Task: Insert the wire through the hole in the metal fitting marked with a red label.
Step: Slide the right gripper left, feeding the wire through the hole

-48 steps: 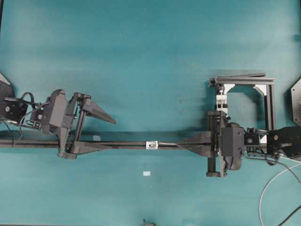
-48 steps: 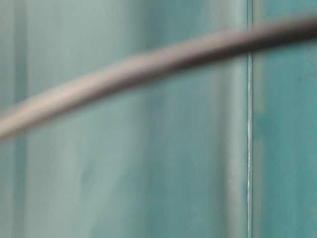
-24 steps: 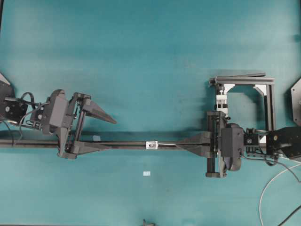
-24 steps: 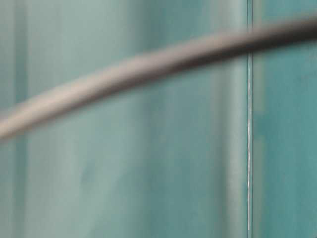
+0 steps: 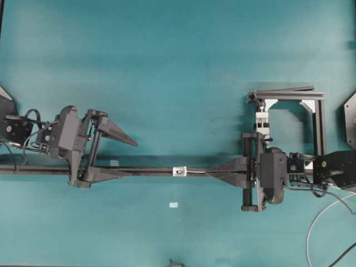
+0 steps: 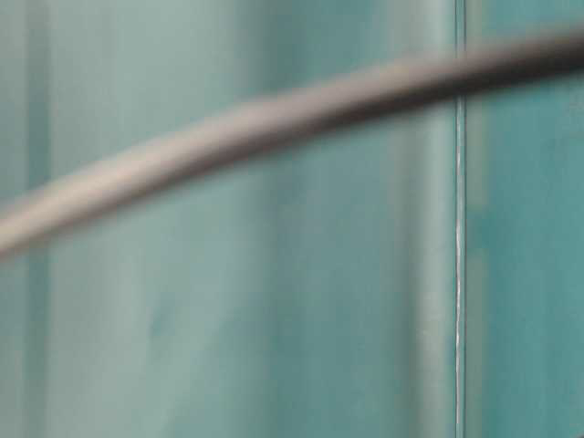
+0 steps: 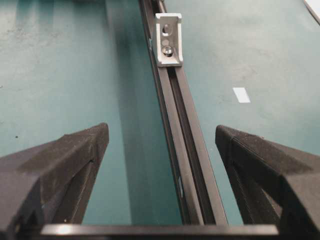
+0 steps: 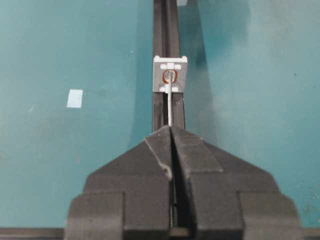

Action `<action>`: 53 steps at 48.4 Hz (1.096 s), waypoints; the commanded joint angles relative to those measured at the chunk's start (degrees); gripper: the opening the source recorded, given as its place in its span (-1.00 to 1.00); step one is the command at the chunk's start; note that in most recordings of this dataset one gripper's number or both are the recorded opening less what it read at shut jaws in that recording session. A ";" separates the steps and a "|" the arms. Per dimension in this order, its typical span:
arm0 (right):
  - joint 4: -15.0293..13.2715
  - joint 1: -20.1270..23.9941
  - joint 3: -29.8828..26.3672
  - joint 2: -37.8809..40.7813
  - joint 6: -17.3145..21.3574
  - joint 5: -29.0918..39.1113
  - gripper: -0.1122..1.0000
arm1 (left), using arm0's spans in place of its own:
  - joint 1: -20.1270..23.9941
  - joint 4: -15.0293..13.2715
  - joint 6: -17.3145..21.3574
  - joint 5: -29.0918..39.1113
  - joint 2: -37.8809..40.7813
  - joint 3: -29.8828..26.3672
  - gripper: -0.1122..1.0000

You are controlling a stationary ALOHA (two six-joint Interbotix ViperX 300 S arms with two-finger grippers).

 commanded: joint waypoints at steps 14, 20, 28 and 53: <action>-0.18 -1.67 -2.37 0.35 0.00 -0.35 -0.82 | -0.35 0.18 0.09 -0.18 -1.32 -0.88 0.53; -1.14 -2.46 -3.25 1.14 0.00 -0.35 -0.82 | -0.26 0.18 0.00 0.35 -1.32 -0.97 0.53; -2.99 -3.16 -4.39 1.67 0.00 -0.09 -0.82 | -0.26 0.18 -0.09 0.97 -1.32 -1.23 0.53; -6.24 -4.92 -7.56 3.87 0.00 1.49 -0.82 | -0.35 0.18 -0.18 2.46 -1.23 -1.85 0.34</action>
